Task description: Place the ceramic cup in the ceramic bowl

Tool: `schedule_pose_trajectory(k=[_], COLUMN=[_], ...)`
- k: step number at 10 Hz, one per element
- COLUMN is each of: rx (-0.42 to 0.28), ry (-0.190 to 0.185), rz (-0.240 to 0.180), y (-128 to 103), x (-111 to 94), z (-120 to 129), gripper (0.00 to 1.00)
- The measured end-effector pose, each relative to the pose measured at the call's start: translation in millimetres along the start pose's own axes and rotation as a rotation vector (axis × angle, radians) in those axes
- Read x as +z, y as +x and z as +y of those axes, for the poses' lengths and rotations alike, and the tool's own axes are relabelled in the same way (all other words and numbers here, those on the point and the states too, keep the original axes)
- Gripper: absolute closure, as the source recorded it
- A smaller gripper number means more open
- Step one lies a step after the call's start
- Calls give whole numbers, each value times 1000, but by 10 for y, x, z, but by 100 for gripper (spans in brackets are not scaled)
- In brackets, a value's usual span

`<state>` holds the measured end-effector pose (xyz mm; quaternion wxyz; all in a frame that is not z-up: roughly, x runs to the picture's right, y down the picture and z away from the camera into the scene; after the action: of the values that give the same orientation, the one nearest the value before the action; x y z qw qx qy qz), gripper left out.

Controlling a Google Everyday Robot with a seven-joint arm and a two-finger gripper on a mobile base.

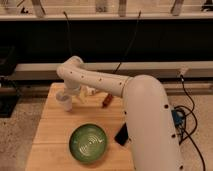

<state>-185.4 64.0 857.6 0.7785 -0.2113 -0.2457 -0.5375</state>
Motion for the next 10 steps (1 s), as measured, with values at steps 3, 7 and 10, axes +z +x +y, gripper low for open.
schedule_pose_trajectory(k=[3, 7, 10], rx=[-1, -6, -11], ry=[-3, -8, -13], rz=[-2, -5, -8], y=[-12, -39, -64], x=[10, 27, 42], z=[2, -1, -15], gripper=[20, 20, 20])
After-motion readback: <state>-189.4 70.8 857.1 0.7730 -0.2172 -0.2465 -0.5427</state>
